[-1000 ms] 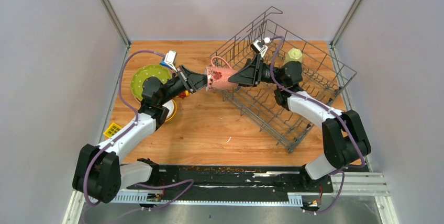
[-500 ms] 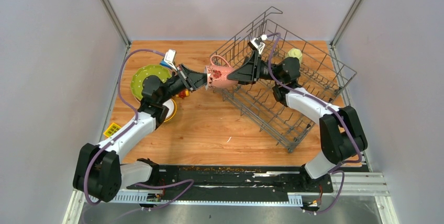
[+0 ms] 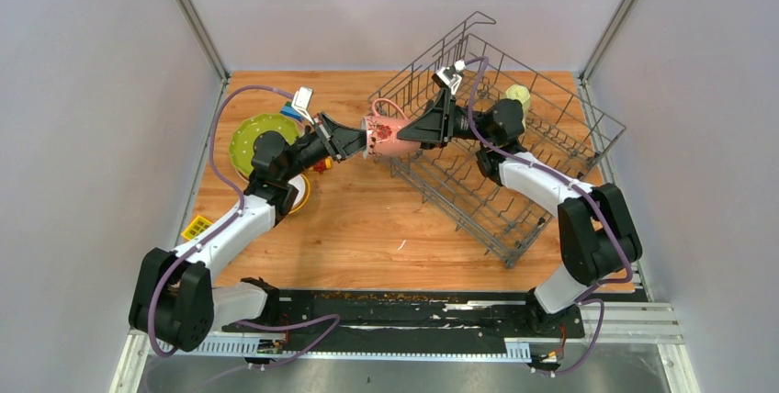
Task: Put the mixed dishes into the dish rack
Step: Pick up the cup at the center of the board.
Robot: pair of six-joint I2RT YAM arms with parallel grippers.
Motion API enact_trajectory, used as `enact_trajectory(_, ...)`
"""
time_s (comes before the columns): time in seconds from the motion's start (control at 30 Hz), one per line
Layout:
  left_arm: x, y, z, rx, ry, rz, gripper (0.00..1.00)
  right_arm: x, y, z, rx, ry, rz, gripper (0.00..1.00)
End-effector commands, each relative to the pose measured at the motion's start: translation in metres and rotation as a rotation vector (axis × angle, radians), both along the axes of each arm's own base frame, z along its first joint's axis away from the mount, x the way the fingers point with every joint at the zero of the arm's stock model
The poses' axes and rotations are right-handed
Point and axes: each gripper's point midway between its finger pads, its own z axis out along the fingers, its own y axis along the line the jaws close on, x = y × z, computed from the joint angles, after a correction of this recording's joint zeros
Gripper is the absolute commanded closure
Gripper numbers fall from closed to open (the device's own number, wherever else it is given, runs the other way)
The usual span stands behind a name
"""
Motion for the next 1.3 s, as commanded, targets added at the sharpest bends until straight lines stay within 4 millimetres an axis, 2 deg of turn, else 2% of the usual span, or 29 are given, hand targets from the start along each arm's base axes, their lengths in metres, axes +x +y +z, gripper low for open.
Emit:
enact_trajectory(0.0, 0.002, -0.002, 0.026, -0.026, -0.085, 0.006, 1.00, -0.007, 0.003, 0.027, 0.053, -0.103, 0.011, 0.40)
enact_trajectory(0.13, 0.002, -0.002, 0.026, -0.027, -0.086, 0.011, 0.99, -0.008, 0.002, 0.026, 0.052, -0.102, 0.002, 0.57)
enact_trajectory(0.2, 0.002, -0.002, 0.026, -0.024, -0.087, 0.012, 0.87, -0.007, 0.000, 0.026, 0.046, -0.107, -0.018, 0.65)
enact_trajectory(0.23, 0.003, -0.001, 0.024, -0.019, -0.084, 0.014, 0.75, -0.006, -0.002, 0.026, 0.042, -0.110, -0.030, 0.68)
enact_trajectory(0.3, 0.004, -0.001, 0.021, -0.007, -0.076, 0.025, 0.59, -0.003, -0.006, 0.027, 0.033, -0.115, -0.068, 0.75)
enact_trajectory(0.33, 0.003, 0.000, 0.021, -0.004, -0.075, 0.031, 0.56, -0.002, -0.009, 0.029, 0.028, -0.116, -0.087, 0.78)
enact_trajectory(0.4, 0.004, 0.002, 0.018, 0.006, -0.070, 0.043, 0.41, 0.003, -0.012, 0.025, 0.000, -0.103, -0.119, 0.80)
enact_trajectory(0.47, 0.005, 0.003, 0.017, 0.018, -0.065, 0.052, 0.32, 0.003, -0.014, 0.025, -0.019, -0.110, -0.140, 0.82)
enact_trajectory(0.67, 0.010, 0.003, 0.008, 0.064, -0.033, 0.068, 0.22, 0.010, -0.025, 0.024, -0.086, -0.122, -0.225, 0.86)
enact_trajectory(0.77, 0.011, 0.004, 0.004, 0.082, -0.025, 0.075, 0.19, 0.018, -0.037, 0.021, -0.129, -0.111, -0.298, 0.88)
enact_trajectory(0.9, 0.015, 0.007, -0.008, 0.125, 0.021, 0.103, 0.10, 0.031, -0.061, 0.016, -0.179, -0.095, -0.410, 0.90)
enact_trajectory(0.93, 0.018, 0.010, -0.019, 0.153, 0.056, 0.121, 0.07, 0.032, -0.067, 0.018, -0.182, -0.103, -0.427, 0.90)
enact_trajectory(1.03, 0.019, 0.014, -0.030, 0.168, 0.094, 0.137, 0.01, 0.036, -0.086, 0.023, -0.196, -0.123, -0.478, 0.91)
enact_trajectory(1.17, 0.018, 0.018, -0.033, 0.180, 0.101, 0.154, 0.00, 0.047, -0.114, 0.024, -0.263, -0.143, -0.586, 0.91)
enact_trajectory(1.27, 0.018, 0.020, -0.037, 0.211, 0.105, 0.157, 0.00, 0.057, -0.143, 0.021, -0.348, -0.157, -0.703, 0.91)
